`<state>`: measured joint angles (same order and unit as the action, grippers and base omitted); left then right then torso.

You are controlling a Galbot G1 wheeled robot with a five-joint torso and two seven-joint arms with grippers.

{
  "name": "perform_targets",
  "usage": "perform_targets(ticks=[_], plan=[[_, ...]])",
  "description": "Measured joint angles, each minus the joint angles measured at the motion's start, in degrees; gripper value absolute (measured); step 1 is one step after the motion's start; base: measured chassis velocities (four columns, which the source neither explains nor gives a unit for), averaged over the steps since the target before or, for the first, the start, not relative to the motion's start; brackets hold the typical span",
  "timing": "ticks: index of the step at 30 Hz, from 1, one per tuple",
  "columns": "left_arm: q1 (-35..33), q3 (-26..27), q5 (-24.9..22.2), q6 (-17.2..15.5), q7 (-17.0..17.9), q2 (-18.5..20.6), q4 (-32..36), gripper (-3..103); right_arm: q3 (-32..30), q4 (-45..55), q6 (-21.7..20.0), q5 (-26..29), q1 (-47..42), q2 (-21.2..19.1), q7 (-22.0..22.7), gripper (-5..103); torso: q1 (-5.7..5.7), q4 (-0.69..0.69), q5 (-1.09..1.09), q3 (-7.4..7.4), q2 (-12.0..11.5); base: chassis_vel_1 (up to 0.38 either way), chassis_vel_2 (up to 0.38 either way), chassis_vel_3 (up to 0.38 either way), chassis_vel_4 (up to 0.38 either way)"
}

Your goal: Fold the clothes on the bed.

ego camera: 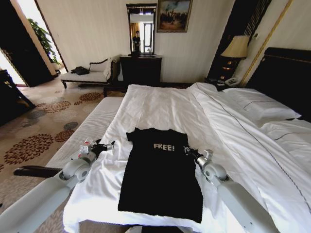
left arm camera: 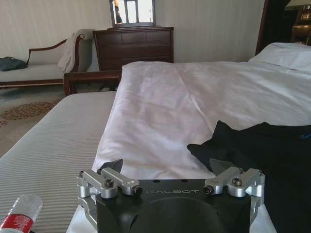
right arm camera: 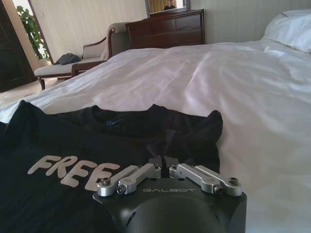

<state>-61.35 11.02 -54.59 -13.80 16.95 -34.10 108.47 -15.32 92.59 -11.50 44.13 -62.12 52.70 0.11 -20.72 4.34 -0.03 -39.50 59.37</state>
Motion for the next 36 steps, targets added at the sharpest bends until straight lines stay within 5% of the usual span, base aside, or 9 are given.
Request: perform_targets(ticks=[10,20,24,25,31,33,36], plan=[[-0.1,0.1,0.0,0.1,0.0,-0.1,0.2,100,-0.7,6.2,0.2,-0.8,-3.3,-1.5,-0.4,1,0.0,-0.01,-0.01,0.0,0.0,0.0,0.0,0.0,0.0],[-0.7,0.4,0.3,0.2,0.0,-0.3,0.6,100,2.9,6.3,2.9,-10.4,-6.5,-1.6,-1.5,1,0.0,-0.01,0.0,0.0,0.0,0.0,0.0,0.0,0.0],[-1.5,1.5,0.3,0.2,0.0,-0.1,0.7,100,3.3,5.6,3.6,-11.1,-6.3,-1.6,-2.0,10,0.0,-0.01,0.0,0.0,0.0,0.0,0.0,0.0,0.0],[-2.0,2.1,0.5,0.2,0.0,0.0,0.8,100,3.2,5.9,3.9,-11.1,-6.4,-1.7,-2.2,21,0.0,-0.02,0.0,0.0,0.0,0.0,0.0,0.0,0.0],[-3.4,2.6,2.2,0.3,-0.1,-1.0,0.6,100,1.6,10.5,5.9,-11.7,-9.6,-2.5,-4.2,42,0.0,-0.01,-0.02,0.0,0.0,0.0,0.0,0.0,0.0],[-3.6,2.6,2.5,0.3,-0.1,-1.3,0.5,100,0.9,11.4,6.2,-11.9,-10.5,-2.6,-4.3,42,0.0,-0.01,-0.02,0.0,0.0,0.0,0.0,0.0,0.0],[-3.8,2.4,3.2,0.4,-0.2,-2.2,-0.2,100,-1.9,13.6,6.5,-11.3,-12.7,-2.2,-4.0,59,0.0,0.01,0.0,0.01,0.0,0.0,0.0,0.0,0.0]])
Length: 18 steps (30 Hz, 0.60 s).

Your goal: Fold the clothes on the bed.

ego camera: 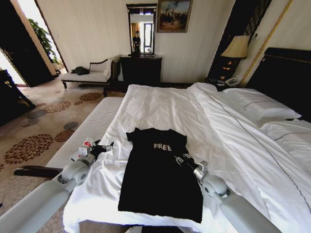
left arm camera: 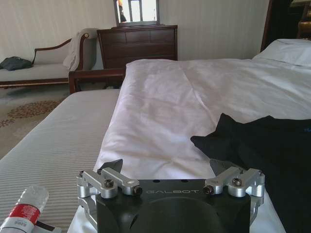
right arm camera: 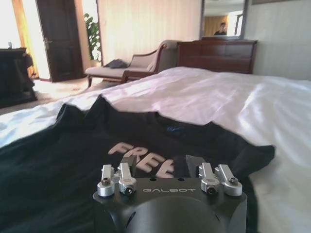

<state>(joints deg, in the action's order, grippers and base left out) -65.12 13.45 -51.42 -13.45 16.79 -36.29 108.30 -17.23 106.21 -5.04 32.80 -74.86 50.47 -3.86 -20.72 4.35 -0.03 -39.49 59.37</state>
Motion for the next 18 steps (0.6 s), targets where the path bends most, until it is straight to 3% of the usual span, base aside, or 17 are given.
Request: perform_targets(ticks=[1,3,6,7,9,12,18], plan=[[0.0,0.0,0.2,0.0,0.0,-0.4,-0.6,100,-1.7,0.8,0.0,0.5,-1.0,0.3,0.4,65,0.0,-0.01,-0.01,0.0,0.0,0.0,0.0,0.0,0.0],[0.0,-0.1,0.2,0.0,0.0,-0.6,-0.9,100,-2.4,1.1,0.1,0.7,-1.4,0.5,0.6,65,0.0,-0.01,0.0,0.0,0.0,0.0,0.0,0.0,0.0],[0.2,0.0,-0.5,0.3,0.0,-1.5,-2.6,100,-4.3,1.4,0.2,1.4,-2.3,0.6,1.1,80,0.0,0.0,-0.01,0.0,0.0,0.0,0.0,0.0,0.0],[0.7,0.2,-1.7,0.5,0.0,-2.0,-3.7,100,-4.4,1.4,0.2,1.9,-2.3,0.5,1.2,86,0.0,-0.03,0.0,0.0,0.0,0.0,0.0,0.0,0.0],[1.4,0.2,-2.6,0.5,0.0,-2.3,-4.4,100,-4.4,1.4,0.2,2.0,-2.2,0.4,1.2,86,0.0,-0.05,0.01,0.0,0.0,0.0,0.0,0.0,0.0],[5.9,-1.2,-6.9,0.5,0.3,-4.1,-8.4,100,-3.9,1.3,0.2,2.8,-1.7,0.1,1.6,99,0.0,-0.02,0.0,0.0,0.0,0.0,0.0,0.0,0.0],[15.1,-6.4,-10.0,0.2,-0.6,-8.4,-16.2,100,-4.6,1.4,-0.1,3.1,-2.8,-0.2,2.2,100,0.0,-0.04,0.0,-0.02,0.0,0.0,0.0,0.0,0.0]])
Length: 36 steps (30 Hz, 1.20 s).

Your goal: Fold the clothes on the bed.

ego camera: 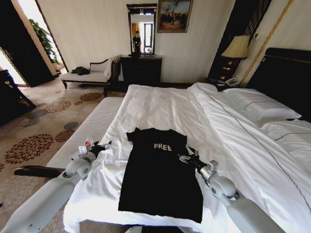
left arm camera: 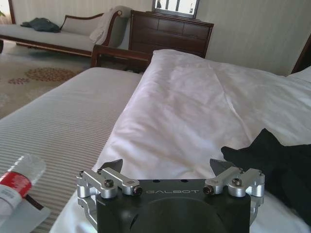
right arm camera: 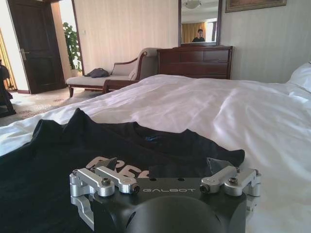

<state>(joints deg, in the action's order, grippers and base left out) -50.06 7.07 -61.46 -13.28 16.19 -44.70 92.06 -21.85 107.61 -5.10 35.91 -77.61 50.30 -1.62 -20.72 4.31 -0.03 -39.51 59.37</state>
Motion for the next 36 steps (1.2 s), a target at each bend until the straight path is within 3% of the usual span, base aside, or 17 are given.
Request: perform_targets(ticks=[3,6,12,22,25,29,31,32,36], plan=[[6.8,-4.5,-1.5,0.1,-1.8,-3.5,-4.6,100,-0.6,0.3,-0.2,0.1,-0.9,-0.1,0.5,100,0.0,0.07,0.01,0.0,0.0,0.0,0.0,0.0,0.0],[12.5,-8.4,-2.6,0.4,-4.3,-7.8,-9.0,100,-1.0,0.6,-0.8,0.3,-1.2,-0.4,1.2,100,0.0,0.05,0.02,0.0,0.0,0.0,0.0,0.0,0.0],[14.9,-10.4,-3.0,0.0,-4.7,-11.9,-13.5,103,-1.2,0.5,-1.3,0.8,-1.0,-0.8,1.8,100,0.0,0.01,0.01,0.0,0.0,0.0,0.0,0.0,0.0],[18.3,-10.0,-1.9,0.0,-5.1,-17.5,-25.1,97,-0.8,-0.3,-1.6,1.0,-1.0,-0.8,2.0,100,0.0,0.01,0.01,0.0,0.0,0.0,0.0,0.0,0.0],[19.0,-10.2,-1.9,0.1,-5.5,-18.6,-26.5,92,-0.8,-0.3,-1.7,1.3,-0.9,-1.0,2.2,100,0.0,0.03,0.01,0.01,0.0,0.0,0.0,0.0,0.0],[19.4,-10.4,-1.1,0.2,-6.0,-19.7,-28.0,71,-1.4,-0.1,-1.9,2.1,-0.9,-1.7,2.4,100,0.0,0.02,0.0,0.01,0.0,0.0,0.0,0.0,0.0],[19.5,-10.5,-1.0,0.2,-6.0,-19.8,-28.0,71,-1.4,0.0,-1.9,2.2,-0.9,-1.8,2.4,100,0.0,0.02,0.01,0.01,0.0,0.0,0.0,0.0,0.0],[19.6,-10.7,-1.0,0.2,-6.0,-19.9,-28.1,60,-1.5,0.0,-1.9,2.3,-0.9,-1.8,2.5,100,0.0,0.02,0.0,0.01,0.0,0.0,0.0,0.0,0.0],[19.6,-11.1,-1.2,0.2,-5.9,-19.7,-28.0,49,-1.5,0.3,-2.1,2.5,-0.8,-1.8,2.6,100,0.0,0.02,0.0,0.01,0.0,0.0,0.0,0.0,0.0]])
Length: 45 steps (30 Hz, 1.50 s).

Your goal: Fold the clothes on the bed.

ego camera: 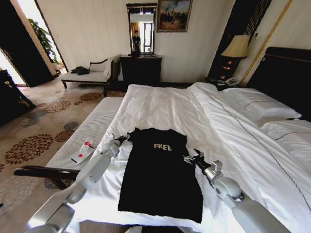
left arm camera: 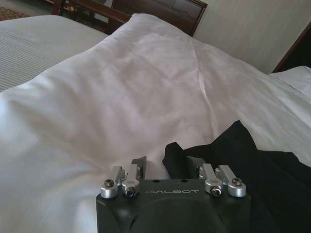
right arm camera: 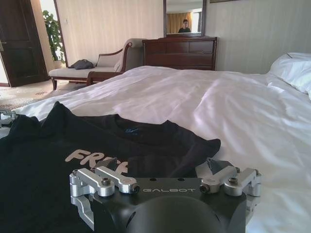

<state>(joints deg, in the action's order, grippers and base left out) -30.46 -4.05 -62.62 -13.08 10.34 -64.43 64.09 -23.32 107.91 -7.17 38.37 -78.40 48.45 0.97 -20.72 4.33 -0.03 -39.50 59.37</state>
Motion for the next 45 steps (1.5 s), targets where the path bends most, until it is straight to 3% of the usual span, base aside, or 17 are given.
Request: perform_targets(ticks=[5,7,8,11,13,25,35,40,45], plan=[[0.4,-0.8,-0.3,-0.2,0.0,0.0,-0.4,27,0.1,0.5,-0.3,0.3,0.0,0.0,0.1,100,0.0,-0.01,0.0,0.0,0.0,0.0,0.0,0.0,0.0],[0.4,-0.9,-0.3,-0.2,0.0,-0.1,-0.6,27,0.1,0.5,-0.3,0.4,0.0,0.0,0.1,100,0.0,-0.01,0.0,0.0,0.0,0.0,0.0,0.0,0.0],[0.5,-0.9,0.2,-0.2,0.4,-0.5,-1.0,16,0.0,0.6,-0.3,0.5,-0.1,-0.1,0.1,100,0.0,0.0,0.01,0.0,0.0,0.0,0.0,0.0,0.0],[0.5,-0.9,1.2,0.0,1.0,-1.1,-1.3,12,0.0,0.8,-0.3,0.6,-0.2,-0.2,0.2,100,0.0,0.0,0.0,0.0,0.0,0.0,0.0,0.0,0.0],[0.5,-0.8,1.5,0.2,1.6,-1.4,-1.2,2,-0.1,0.8,-0.3,0.7,-0.2,-0.3,0.2,100,0.0,0.0,0.0,0.0,0.0,0.0,0.0,0.0,0.0],[0.1,-0.6,1.3,0.7,3.5,0.6,2.6,0,0.0,0.9,-0.5,0.6,-0.4,0.3,0.4,100,0.0,0.0,-0.01,0.0,0.0,0.0,0.0,0.0,0.0],[-3.4,-2.7,5.6,-0.4,9.3,5.8,18.7,0,-0.1,0.4,-0.5,0.4,-0.4,1.0,0.3,100,0.01,-0.02,0.0,0.0,0.0,0.0,0.0,0.0,0.0],[-2.7,-5.2,7.5,-1.1,9.8,5.3,20.4,0,-0.1,0.2,-0.5,0.4,-0.5,1.0,0.2,100,0.01,-0.01,0.0,0.0,0.0,0.0,0.0,0.0,0.0],[0.4,-10.8,9.3,-1.9,10.4,2.1,19.5,0,-0.5,0.1,-0.4,0.5,-0.9,0.8,0.1,100,0.0,0.02,0.01,0.0,0.0,0.0,0.0,0.0,0.0]])
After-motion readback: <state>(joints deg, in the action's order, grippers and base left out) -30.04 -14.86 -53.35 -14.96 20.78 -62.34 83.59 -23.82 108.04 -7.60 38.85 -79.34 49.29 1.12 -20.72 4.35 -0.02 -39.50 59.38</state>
